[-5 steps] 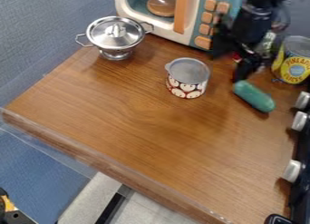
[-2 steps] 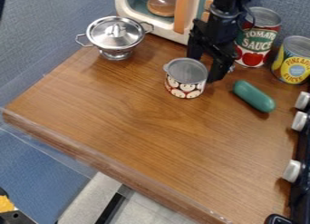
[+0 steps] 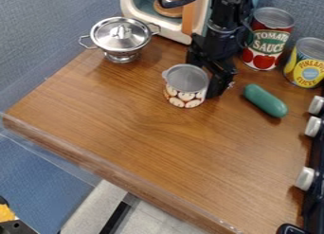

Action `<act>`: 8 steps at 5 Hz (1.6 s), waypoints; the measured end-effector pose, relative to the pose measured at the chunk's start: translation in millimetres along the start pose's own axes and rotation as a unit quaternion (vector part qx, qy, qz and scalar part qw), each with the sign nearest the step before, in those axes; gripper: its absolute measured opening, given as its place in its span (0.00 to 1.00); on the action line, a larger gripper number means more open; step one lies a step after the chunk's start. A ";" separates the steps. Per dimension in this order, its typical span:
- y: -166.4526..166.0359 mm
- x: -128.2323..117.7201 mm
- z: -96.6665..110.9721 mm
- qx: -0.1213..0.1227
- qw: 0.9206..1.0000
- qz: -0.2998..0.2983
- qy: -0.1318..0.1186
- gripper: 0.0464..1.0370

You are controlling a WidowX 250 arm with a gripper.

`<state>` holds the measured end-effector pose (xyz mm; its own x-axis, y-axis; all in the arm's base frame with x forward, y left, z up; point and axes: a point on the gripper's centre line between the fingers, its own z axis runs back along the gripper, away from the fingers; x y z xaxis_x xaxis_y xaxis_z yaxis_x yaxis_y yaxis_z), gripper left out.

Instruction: Push the can to the lower middle of the table

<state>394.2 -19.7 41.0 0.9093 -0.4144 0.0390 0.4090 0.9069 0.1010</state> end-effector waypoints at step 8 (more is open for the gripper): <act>-8.3 -122.8 28.4 0.056 0.991 0.115 0.023 0.96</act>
<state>276.9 21.5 63.5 0.9813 -0.1905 0.0289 0.1807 0.9621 0.2041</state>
